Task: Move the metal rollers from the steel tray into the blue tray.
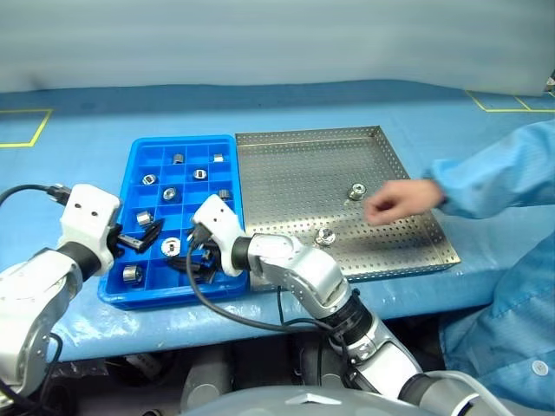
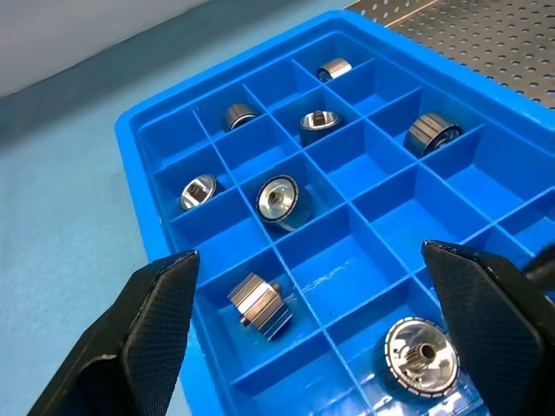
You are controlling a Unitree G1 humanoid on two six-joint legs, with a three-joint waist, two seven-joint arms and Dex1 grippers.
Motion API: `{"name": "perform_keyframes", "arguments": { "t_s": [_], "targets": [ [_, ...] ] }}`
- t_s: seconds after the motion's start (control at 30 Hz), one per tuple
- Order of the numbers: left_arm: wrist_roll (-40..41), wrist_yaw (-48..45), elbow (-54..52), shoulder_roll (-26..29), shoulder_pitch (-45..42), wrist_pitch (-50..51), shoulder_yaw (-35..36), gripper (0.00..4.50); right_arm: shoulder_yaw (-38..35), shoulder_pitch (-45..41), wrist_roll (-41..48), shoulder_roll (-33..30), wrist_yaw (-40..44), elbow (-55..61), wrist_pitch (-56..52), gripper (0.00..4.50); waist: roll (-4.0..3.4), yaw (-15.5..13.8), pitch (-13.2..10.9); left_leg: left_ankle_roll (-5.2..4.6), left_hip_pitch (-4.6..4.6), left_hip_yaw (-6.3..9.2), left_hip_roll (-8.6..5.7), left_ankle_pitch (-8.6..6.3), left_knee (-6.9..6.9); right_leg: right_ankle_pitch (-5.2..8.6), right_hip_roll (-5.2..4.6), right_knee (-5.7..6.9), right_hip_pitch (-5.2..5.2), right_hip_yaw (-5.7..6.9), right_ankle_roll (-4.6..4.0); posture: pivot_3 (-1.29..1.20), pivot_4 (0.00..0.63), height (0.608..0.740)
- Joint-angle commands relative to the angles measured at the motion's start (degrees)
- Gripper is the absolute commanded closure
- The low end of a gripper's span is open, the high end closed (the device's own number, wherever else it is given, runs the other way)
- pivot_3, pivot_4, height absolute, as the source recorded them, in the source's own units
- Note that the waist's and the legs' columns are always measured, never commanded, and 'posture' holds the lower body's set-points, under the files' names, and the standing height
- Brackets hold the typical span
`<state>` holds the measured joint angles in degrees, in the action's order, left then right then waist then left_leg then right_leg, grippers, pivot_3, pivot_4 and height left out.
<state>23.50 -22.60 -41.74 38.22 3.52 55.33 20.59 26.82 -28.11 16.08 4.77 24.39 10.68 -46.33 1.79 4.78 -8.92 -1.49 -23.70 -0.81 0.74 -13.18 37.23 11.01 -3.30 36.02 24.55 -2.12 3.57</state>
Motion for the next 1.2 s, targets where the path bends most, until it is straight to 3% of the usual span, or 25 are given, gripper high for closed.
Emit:
{"name": "perform_keyframes", "arguments": {
  "t_s": [0.03,0.17,0.23,0.33,0.67,0.8,1.2],
  "targets": [
    [-0.20,0.21,1.45,-1.47,-3.64,-2.76,-4.01,0.00,-4.48,0.08,-0.82,-2.51,-1.90,5.40,0.59,0.77,0.03,0.37,0.02,0.00,-0.01,-0.01,0.00,0.00,0.01,0.00,0.01,0.00,-0.03,-0.01,0.00,-0.19,0.150,0.740],
    [-0.73,0.08,4.29,-3.99,-7.22,-3.93,-10.82,0.00,-11.52,2.68,-1.08,-7.12,-5.18,10.25,-1.06,0.77,0.07,0.93,0.06,-0.04,-0.05,-0.03,-0.09,0.00,0.07,-0.02,-0.09,0.00,-0.05,-0.03,0.03,-0.25,0.150,0.740],
    [-0.79,-0.33,6.36,-5.61,-9.18,-4.77,-14.28,0.00,-16.18,5.39,-2.38,-9.86,-7.85,12.01,-2.21,0.77,-0.08,3.24,0.06,-0.05,-0.14,-0.09,-0.09,0.01,0.03,-0.04,0.01,0.06,-0.03,-0.16,0.06,-0.28,0.150,0.740],
    [-1.08,-1.02,9.28,-7.64,-12.20,-6.17,-17.88,0.00,-19.68,7.52,-4.05,-12.12,-11.07,12.02,-3.09,0.77,-0.09,4.27,0.06,-0.04,-0.15,-0.10,-0.13,0.01,0.00,-0.06,0.06,0.11,-0.02,-0.21,0.12,-0.31,0.150,0.740],
    [-3.86,-1.90,17.27,-10.73,-17.92,-9.31,-24.59,0.00,-23.43,9.54,-7.36,-14.50,-15.62,10.70,-2.32,0.77,-0.15,12.66,0.03,-0.18,-0.09,-0.33,-0.18,0.06,0.09,-0.37,0.23,0.11,-0.05,-0.65,0.67,-0.39,0.150,0.740],
    [-4.30,-1.93,18.16,-12.17,-18.70,-10.03,-25.38,0.00,-23.71,8.59,-8.82,-16.20,-15.91,8.90,-1.61,0.77,-0.15,14.74,0.03,-0.21,-0.09,-0.35,-0.16,0.07,0.09,-0.35,0.25,0.10,-0.06,-0.82,0.88,-0.37,0.150,0.740],
    [-5.93,-0.26,18.19,-15.43,-19.45,-8.64,-26.83,0.00,-22.32,6.56,-9.05,-15.03,-14.99,3.91,-0.49,0.77,-0.15,14.73,0.03,-0.31,-0.04,-0.48,-0.16,0.12,0.08,-0.39,0.29,0.09,-0.05,-1.12,1.25,-0.30,0.150,0.740]
  ]
}}
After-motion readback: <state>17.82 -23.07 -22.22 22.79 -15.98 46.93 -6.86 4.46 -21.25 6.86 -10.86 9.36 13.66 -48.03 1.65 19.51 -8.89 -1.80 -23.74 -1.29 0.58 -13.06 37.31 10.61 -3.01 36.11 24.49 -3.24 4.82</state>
